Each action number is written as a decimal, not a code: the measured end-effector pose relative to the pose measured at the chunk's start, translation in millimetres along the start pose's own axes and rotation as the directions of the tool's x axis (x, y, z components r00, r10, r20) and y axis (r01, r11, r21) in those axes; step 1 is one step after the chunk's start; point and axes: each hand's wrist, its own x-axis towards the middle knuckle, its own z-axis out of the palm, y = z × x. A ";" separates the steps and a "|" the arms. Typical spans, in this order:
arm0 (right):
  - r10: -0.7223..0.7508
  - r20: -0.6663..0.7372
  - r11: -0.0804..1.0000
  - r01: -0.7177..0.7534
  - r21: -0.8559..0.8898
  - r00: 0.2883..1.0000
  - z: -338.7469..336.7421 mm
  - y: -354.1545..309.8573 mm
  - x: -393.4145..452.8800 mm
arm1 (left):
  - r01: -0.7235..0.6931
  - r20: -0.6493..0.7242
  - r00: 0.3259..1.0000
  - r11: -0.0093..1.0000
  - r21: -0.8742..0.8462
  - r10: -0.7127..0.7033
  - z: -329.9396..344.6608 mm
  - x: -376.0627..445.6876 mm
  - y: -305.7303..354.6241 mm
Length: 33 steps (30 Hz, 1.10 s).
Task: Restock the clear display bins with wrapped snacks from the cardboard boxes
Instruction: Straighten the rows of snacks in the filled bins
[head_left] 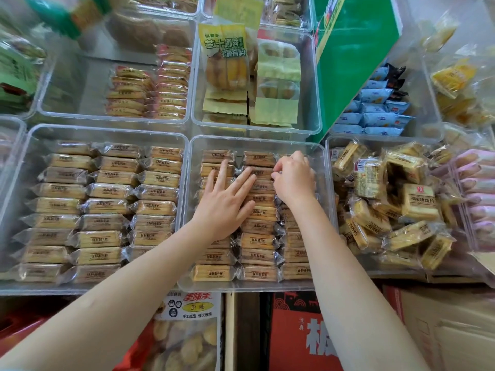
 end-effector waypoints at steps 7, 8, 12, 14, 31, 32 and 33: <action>0.024 -0.099 0.993 -0.012 0.119 0.995 4.5 3.4 0.5 | 0.001 -0.027 1.000 1.000 -0.026 -0.002 -11.7 2.3 6.9; 0.021 -0.097 0.994 -0.010 0.113 0.995 5.3 4.6 0.6 | 0.004 -0.025 1.000 1.000 -0.018 -0.004 -15.2 7.9 8.5; 0.031 -0.105 0.993 -0.018 0.119 0.994 7.7 3.3 -0.1 | 0.048 -0.002 0.999 0.996 0.077 -0.048 -24.6 29.8 4.6; 0.037 -0.094 0.993 -0.026 0.116 0.995 11.1 0.2 -1.3 | 0.074 0.003 0.997 0.989 0.127 -0.075 -24.8 28.6 -2.3; 0.051 -0.122 0.977 -0.024 0.213 0.991 20.9 6.6 -3.0 | -0.132 -0.018 0.991 0.982 0.132 0.135 -26.2 42.4 12.0; 0.060 -0.127 0.975 -0.031 0.222 0.990 21.5 6.1 -2.5 | -0.137 0.019 0.991 0.983 0.126 0.136 -24.0 42.9 11.1; 0.066 -0.129 0.972 -0.035 0.230 0.989 22.0 5.5 -2.3 | -0.139 0.037 0.990 0.983 0.124 0.135 -21.8 42.4 9.7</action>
